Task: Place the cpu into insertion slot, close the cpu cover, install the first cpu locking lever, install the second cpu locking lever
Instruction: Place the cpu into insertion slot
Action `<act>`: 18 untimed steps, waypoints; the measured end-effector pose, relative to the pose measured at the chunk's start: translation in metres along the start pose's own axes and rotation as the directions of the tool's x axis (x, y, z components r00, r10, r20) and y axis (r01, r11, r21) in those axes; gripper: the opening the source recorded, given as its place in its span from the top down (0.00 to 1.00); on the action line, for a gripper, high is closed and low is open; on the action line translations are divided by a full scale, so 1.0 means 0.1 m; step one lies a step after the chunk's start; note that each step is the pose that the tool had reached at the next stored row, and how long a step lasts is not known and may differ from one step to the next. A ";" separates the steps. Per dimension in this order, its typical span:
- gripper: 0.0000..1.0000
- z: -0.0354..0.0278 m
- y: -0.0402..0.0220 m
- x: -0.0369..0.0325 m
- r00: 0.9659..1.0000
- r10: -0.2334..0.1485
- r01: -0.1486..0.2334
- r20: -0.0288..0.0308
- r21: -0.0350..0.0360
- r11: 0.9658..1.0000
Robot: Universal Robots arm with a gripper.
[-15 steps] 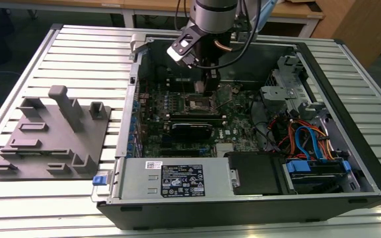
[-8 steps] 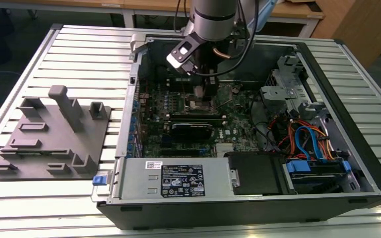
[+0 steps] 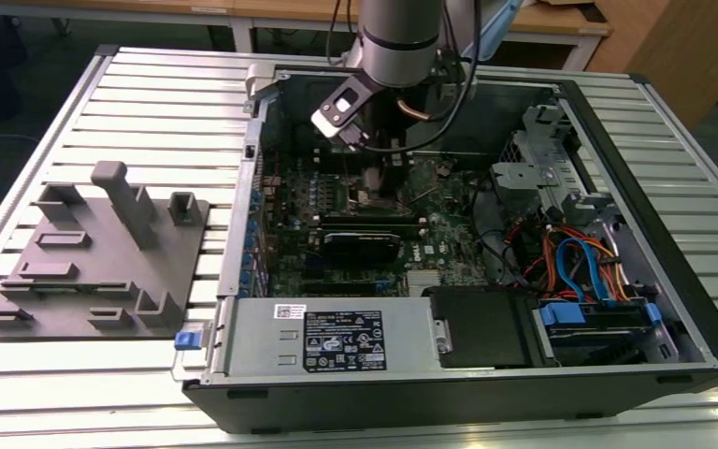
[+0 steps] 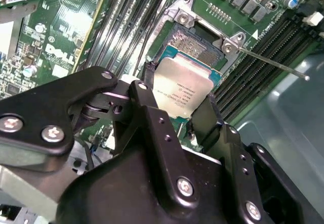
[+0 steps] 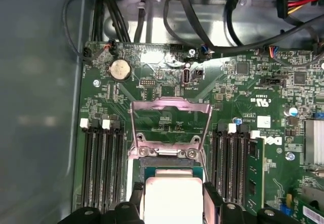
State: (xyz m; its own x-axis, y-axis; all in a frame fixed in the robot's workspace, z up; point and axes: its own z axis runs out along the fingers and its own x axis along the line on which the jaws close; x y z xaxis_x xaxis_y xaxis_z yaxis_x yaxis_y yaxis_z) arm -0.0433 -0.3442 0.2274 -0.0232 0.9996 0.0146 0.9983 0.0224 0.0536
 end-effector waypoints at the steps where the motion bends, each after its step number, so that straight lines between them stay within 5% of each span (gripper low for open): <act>1: 0.46 0.017 -0.002 -0.001 1.000 0.005 -0.005 0.000 0.000 1.000; 5: 0.46 0.069 -0.005 -0.004 1.000 0.019 -0.019 0.001 -0.001 1.000; 18: 0.46 0.085 -0.006 -0.003 1.000 0.020 -0.020 0.001 -0.001 1.000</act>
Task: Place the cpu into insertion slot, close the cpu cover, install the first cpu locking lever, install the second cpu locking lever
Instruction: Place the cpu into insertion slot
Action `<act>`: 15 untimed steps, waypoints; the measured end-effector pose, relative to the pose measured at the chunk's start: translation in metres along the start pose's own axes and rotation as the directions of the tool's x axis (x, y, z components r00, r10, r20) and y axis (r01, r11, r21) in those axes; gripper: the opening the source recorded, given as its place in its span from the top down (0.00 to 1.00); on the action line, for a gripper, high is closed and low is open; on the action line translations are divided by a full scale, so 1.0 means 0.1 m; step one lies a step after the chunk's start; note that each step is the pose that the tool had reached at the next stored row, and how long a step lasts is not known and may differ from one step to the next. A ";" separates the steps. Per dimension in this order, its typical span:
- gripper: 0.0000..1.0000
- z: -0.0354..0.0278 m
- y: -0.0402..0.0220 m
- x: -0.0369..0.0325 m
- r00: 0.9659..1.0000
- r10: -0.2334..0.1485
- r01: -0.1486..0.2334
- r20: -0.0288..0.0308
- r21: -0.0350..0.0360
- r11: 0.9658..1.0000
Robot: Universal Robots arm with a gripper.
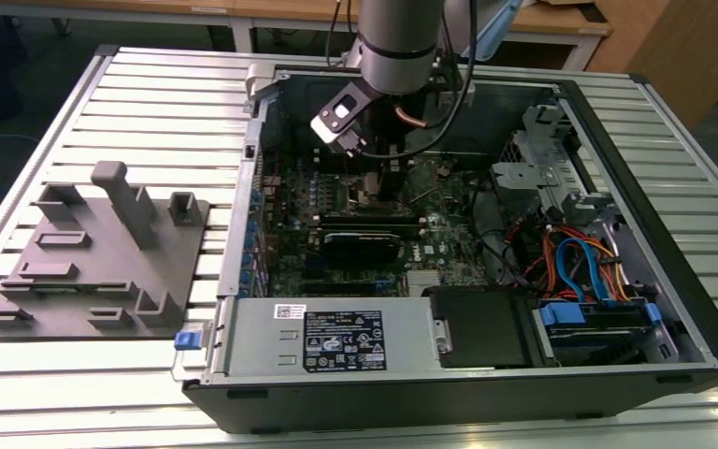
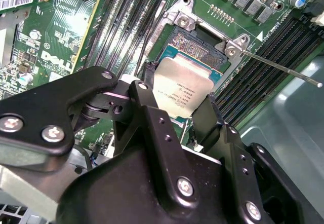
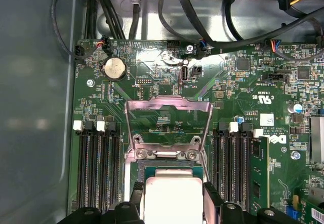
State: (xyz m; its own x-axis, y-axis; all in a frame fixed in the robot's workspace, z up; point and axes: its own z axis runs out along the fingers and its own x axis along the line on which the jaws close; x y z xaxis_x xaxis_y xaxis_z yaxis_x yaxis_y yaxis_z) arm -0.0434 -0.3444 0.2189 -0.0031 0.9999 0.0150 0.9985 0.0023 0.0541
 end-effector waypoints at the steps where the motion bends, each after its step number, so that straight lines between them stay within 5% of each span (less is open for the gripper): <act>1: 0.46 0.006 0.000 0.000 1.000 0.000 0.000 0.000 0.000 1.000; 15: 0.46 0.197 -0.042 -0.004 1.000 0.000 0.000 0.000 0.000 1.000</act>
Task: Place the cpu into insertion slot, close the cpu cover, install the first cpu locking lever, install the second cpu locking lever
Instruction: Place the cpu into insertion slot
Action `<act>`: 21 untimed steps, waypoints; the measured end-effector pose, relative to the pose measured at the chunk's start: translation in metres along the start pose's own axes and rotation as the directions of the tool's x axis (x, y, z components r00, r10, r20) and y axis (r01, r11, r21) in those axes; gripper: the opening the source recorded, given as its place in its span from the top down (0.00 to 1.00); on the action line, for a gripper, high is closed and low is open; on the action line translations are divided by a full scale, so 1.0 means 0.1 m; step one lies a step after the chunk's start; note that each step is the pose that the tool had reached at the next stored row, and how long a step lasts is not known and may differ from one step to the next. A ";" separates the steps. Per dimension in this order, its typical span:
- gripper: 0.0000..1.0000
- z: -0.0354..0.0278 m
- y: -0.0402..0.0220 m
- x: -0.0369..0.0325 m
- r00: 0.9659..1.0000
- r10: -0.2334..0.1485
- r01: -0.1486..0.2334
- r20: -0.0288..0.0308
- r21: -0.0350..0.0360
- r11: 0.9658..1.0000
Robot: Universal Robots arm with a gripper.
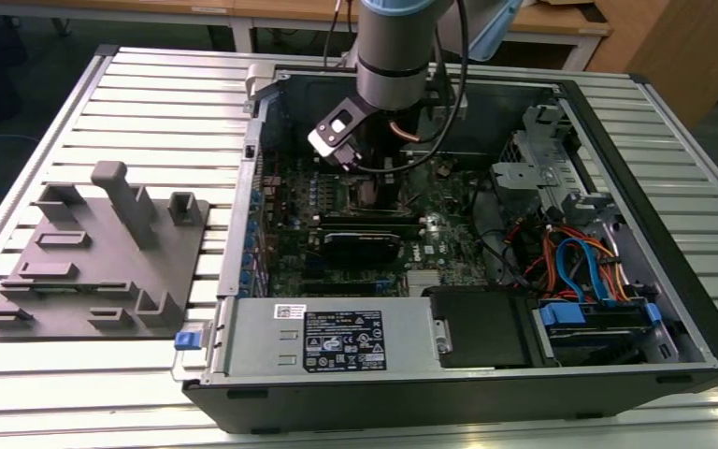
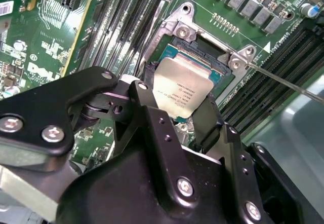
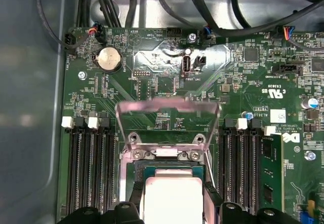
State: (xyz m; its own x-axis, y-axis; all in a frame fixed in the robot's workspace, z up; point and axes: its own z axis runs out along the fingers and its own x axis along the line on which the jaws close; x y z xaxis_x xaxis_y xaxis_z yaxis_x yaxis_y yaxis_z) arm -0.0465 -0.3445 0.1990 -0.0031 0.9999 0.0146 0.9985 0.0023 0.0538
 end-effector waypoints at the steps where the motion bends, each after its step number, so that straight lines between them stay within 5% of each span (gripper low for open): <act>1: 0.46 0.005 0.000 0.000 1.000 0.000 0.000 0.000 0.000 1.000; 21: 0.46 0.058 -0.010 0.034 1.000 -0.003 0.003 0.000 0.000 1.000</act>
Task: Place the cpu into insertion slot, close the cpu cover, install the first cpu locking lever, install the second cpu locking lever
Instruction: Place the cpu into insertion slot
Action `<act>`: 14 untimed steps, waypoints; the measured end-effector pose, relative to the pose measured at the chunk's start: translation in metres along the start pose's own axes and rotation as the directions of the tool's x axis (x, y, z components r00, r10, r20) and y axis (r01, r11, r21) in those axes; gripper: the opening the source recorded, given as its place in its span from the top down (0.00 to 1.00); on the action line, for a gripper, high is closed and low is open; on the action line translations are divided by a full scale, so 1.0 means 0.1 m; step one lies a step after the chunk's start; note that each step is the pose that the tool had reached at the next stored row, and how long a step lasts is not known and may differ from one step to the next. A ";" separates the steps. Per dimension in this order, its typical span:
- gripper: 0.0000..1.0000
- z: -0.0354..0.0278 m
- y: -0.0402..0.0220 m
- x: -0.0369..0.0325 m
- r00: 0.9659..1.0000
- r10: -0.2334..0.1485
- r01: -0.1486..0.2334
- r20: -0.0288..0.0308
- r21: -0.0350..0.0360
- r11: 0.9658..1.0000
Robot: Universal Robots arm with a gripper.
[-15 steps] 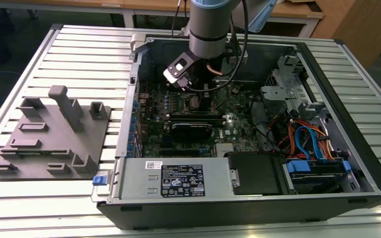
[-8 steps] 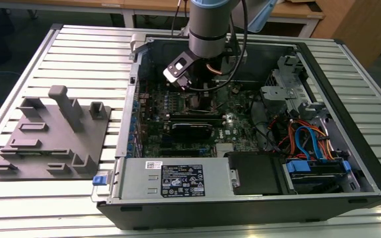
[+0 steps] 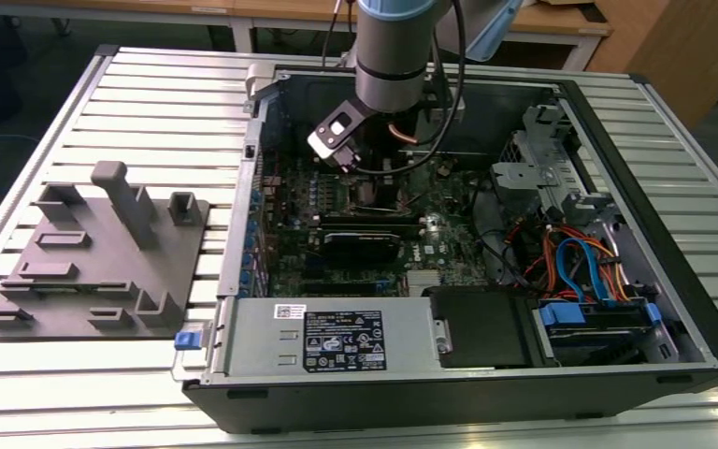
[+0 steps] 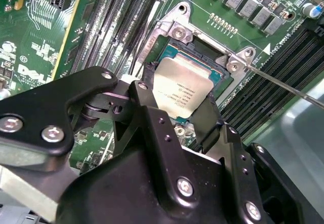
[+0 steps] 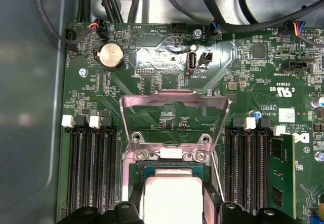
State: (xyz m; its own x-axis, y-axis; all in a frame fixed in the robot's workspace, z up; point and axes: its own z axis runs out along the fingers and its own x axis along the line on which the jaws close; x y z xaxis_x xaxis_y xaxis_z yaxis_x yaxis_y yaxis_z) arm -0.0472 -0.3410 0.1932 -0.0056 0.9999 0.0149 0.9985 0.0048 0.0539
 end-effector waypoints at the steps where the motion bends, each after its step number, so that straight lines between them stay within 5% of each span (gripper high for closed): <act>1: 0.46 0.002 0.000 0.000 1.000 0.000 0.000 0.000 0.000 1.000; 14: 0.46 0.016 -0.001 0.001 1.000 0.000 0.000 0.000 0.000 1.000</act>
State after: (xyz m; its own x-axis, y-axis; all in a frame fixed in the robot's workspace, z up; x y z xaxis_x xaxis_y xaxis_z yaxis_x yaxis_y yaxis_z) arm -0.0472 -0.3409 0.1916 -0.0058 0.9999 0.0150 0.9985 0.0050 0.0538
